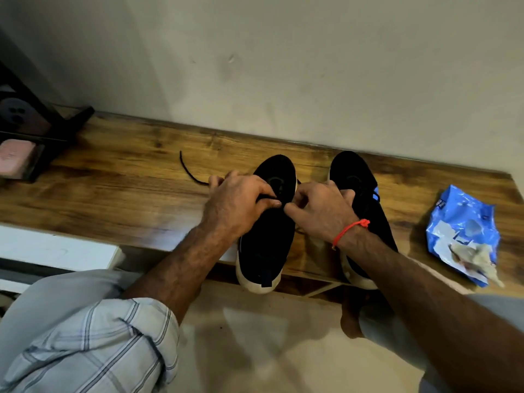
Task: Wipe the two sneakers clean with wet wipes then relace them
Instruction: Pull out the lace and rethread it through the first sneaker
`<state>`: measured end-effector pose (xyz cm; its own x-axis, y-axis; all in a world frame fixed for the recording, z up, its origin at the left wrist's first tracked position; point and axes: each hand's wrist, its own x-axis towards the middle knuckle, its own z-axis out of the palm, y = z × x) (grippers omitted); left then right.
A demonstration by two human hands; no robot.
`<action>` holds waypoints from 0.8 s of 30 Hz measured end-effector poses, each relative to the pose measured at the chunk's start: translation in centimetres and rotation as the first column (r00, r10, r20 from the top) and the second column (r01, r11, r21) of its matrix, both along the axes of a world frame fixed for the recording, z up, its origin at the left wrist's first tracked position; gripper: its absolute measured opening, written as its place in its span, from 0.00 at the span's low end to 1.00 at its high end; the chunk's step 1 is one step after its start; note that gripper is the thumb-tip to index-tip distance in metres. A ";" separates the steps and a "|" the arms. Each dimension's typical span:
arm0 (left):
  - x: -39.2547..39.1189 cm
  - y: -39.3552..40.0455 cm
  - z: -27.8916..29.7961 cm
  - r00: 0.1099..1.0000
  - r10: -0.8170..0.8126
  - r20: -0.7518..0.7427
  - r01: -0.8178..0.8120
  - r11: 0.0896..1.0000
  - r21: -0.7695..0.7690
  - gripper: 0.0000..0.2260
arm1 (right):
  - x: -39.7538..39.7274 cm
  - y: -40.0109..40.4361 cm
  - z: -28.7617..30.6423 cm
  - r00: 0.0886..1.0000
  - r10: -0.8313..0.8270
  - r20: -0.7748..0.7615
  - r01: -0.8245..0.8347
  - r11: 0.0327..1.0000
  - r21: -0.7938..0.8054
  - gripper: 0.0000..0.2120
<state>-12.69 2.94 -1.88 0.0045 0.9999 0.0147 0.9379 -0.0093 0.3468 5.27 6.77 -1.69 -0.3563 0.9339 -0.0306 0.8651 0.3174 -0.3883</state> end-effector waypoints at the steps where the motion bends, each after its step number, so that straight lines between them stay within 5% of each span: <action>1: 0.1 -0.1 -0.1 0.999 0.041 0.003 -0.041 0.999 0.013 0.10 | 0.0 0.0 0.0 1.000 0.001 0.005 -0.001 1.000 0.008 0.13; 3: -0.3 0.1 0.0 0.954 0.221 0.203 -0.222 0.975 -0.017 0.10 | 0.2 -0.1 0.0 1.000 -0.004 0.014 0.004 1.000 0.024 0.14; 5: -2.0 0.7 0.3 0.770 0.430 0.472 -0.420 0.898 -0.132 0.06 | 0.4 -0.2 -0.2 1.000 0.002 0.017 -0.002 0.999 0.035 0.14; 7: -3.2 0.9 0.7 0.662 0.532 0.529 -0.519 0.834 -0.189 0.04 | 0.5 -0.2 -0.3 1.000 0.009 -0.007 -0.009 1.000 0.019 0.13; 9: -3.1 0.7 0.4 0.783 0.507 0.360 -0.503 0.857 -0.112 0.12 | 0.6 -0.1 -0.3 1.000 0.014 -0.028 -0.014 1.000 0.010 0.13; 12: -1.0 0.1 0.7 0.968 0.203 0.150 -0.201 0.979 -0.027 0.27 | 0.6 0.0 -0.2 1.000 0.016 -0.022 -0.015 1.000 0.010 0.12; 16: 0.6 -0.1 0.9 0.997 -0.022 -0.073 0.019 0.999 -0.034 0.13 | 0.5 0.0 0.0 1.000 0.015 0.014 -0.015 1.000 0.018 0.12; 21: -2.6 0.5 2.2 0.941 0.333 0.064 -0.339 0.925 0.169 0.09 | 1.1 0.0 -0.1 1.000 0.008 0.016 -0.008 1.000 0.021 0.14; 24: -4.2 0.8 2.1 0.916 0.305 0.261 -0.343 0.932 0.115 0.08 | 1.1 -0.1 -0.2 0.998 0.038 -0.046 -0.038 0.999 -0.001 0.13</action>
<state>-16.84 3.71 0.22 -0.3423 0.9305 0.1301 0.7898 0.2100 0.5763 6.35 6.68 -1.92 -0.3929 0.9195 -0.0152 0.8338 0.3492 -0.4276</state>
